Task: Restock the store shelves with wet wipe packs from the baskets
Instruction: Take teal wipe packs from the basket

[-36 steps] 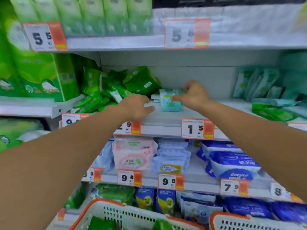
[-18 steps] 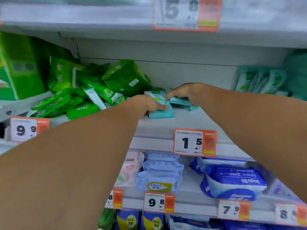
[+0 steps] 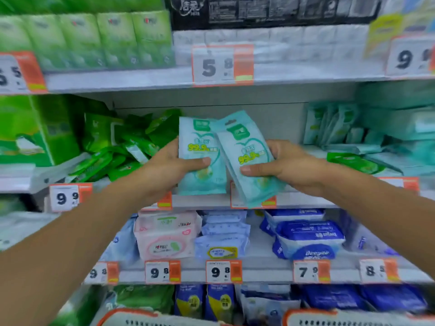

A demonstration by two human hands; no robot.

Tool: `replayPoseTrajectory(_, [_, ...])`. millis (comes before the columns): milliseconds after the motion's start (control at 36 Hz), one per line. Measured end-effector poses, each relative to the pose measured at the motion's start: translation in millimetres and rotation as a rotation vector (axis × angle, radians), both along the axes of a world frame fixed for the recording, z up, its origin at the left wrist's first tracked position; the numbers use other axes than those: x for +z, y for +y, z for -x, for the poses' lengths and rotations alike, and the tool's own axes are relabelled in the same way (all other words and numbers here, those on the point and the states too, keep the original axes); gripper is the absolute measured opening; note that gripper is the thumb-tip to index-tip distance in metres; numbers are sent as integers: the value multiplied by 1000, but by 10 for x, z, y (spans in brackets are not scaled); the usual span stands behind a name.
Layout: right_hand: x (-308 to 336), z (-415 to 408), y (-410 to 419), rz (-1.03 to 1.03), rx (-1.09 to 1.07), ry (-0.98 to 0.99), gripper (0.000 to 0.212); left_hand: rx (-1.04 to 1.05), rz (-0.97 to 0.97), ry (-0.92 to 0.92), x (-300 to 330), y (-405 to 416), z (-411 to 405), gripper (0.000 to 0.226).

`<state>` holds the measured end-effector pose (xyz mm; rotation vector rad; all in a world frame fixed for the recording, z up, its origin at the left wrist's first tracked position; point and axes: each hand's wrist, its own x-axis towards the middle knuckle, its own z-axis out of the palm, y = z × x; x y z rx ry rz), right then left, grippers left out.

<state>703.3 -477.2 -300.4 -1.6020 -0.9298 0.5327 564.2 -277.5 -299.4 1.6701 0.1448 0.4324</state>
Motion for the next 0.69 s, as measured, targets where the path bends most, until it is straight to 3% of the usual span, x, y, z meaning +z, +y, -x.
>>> replayPoseTrajectory(139, [-333,449,-343,-37,119,231,41,-21,29,30,-431,-323,361,56])
replayPoseTrajectory(278, [-666,566,-635,43,52,210,42,-34,39,110,-807,-649,418,55])
replayPoseTrajectory(472, [-645,488,-1030,133,-7,192,48,-60,68,148,-888,-978,253,53])
replayPoseTrajectory(611, [-672,176,-1454,563,72,75,36,-113,73,323,-1200,-1374,50,54])
replayPoseTrajectory(694, [-841,-39,-1781,931,120,10,32,-264,7,495,-1537,-1758,-115,34])
